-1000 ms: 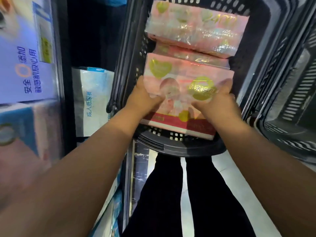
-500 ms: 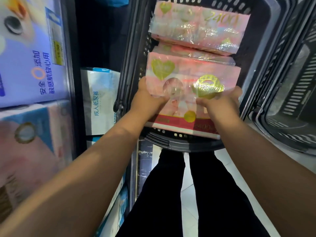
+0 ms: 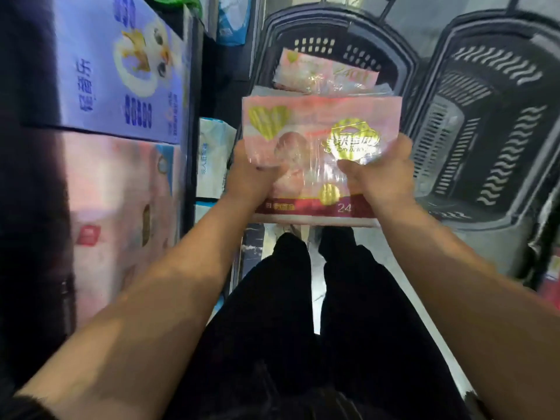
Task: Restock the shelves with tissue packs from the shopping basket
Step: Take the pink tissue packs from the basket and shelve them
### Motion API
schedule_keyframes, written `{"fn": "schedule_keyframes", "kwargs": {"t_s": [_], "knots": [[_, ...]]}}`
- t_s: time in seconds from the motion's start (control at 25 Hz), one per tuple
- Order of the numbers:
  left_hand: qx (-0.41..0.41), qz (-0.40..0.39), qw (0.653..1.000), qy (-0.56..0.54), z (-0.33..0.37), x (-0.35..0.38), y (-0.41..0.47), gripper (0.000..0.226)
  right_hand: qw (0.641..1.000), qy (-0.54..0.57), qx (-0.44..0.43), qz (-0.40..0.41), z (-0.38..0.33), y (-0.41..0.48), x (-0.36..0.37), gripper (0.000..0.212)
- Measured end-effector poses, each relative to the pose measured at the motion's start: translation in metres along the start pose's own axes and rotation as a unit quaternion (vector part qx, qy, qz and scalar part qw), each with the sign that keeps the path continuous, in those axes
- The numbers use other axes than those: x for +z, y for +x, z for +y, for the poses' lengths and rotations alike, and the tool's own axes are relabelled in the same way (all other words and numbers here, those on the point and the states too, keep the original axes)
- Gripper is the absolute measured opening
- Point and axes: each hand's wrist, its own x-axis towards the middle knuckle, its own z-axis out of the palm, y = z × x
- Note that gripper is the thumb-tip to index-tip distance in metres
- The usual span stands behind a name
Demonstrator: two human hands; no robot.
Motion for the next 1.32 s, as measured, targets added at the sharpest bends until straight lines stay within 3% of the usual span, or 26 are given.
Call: {"fn": "schedule_keyframes", "kwargs": {"t_s": [0.24,0.4,0.52,0.76,0.96,1.16,1.32], "knots": [[0.019,0.078,0.995,-0.057,0.023,-0.029,-0.116,0.085,0.991,0.001,-0.126,-0.04,-0.016,-0.072,-0.067,0.087],[0.043,0.156,0.986,-0.05,0.016,-0.033,-0.184,0.072,0.971,-0.012,-0.223,-0.085,-0.013,-0.112,-0.105,0.092],[0.07,0.213,0.97,-0.092,0.01,-0.022,-0.241,0.048,0.95,-0.017,-0.288,-0.122,-0.014,-0.13,-0.131,0.097],[0.05,0.318,0.933,-0.163,-0.021,-0.004,-0.342,0.063,0.885,-0.061,-0.42,-0.192,-0.011,-0.176,-0.157,0.096],[0.046,0.4,0.894,-0.196,-0.046,-0.007,-0.428,0.029,0.826,-0.073,-0.5,-0.249,-0.003,-0.237,-0.155,0.086],[-0.028,0.469,0.852,-0.232,-0.104,-0.006,-0.493,0.07,0.758,-0.106,-0.573,-0.293,0.012,-0.303,-0.138,0.089],[-0.041,0.5,0.832,-0.237,-0.145,-0.007,-0.552,0.046,0.718,-0.113,-0.61,-0.316,0.032,-0.362,-0.127,0.088]]}}
